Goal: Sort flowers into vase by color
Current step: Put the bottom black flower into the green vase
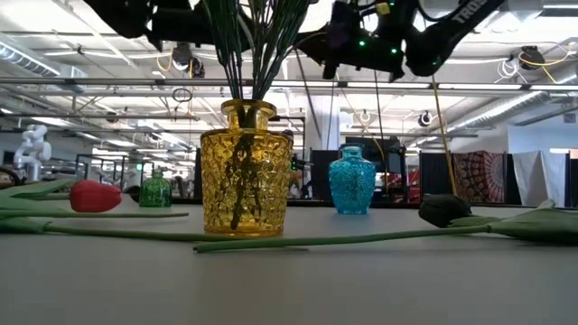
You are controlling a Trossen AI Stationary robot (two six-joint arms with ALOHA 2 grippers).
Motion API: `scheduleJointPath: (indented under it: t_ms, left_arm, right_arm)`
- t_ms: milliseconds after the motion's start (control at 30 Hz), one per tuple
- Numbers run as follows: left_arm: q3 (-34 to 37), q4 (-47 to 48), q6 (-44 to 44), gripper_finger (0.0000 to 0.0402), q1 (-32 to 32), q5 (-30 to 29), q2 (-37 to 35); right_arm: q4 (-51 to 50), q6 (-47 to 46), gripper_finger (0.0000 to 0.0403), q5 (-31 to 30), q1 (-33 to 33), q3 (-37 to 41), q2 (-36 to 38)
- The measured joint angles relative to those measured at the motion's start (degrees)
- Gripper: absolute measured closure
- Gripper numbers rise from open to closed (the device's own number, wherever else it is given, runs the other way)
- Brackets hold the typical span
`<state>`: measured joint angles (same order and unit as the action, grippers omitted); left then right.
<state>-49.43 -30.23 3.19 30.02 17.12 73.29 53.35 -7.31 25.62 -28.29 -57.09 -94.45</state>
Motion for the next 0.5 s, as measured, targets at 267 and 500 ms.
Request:
scheduleJointPath:
  t_ms: [267, 500]
  left_arm:
    - [0.0, -2.4, -6.4, 0.0277, 0.0, 0.4, 0.2]
    - [0.0, -2.7, -9.8, 0.0277, 0.0, 2.6, 0.2]
  right_arm:
    - [0.0, 0.3, 0.0399, -0.1, 1.1, -1.3, -2.1]
    - [1.5, 0.6, 0.0399, -0.2, 1.6, -1.3, -2.0]
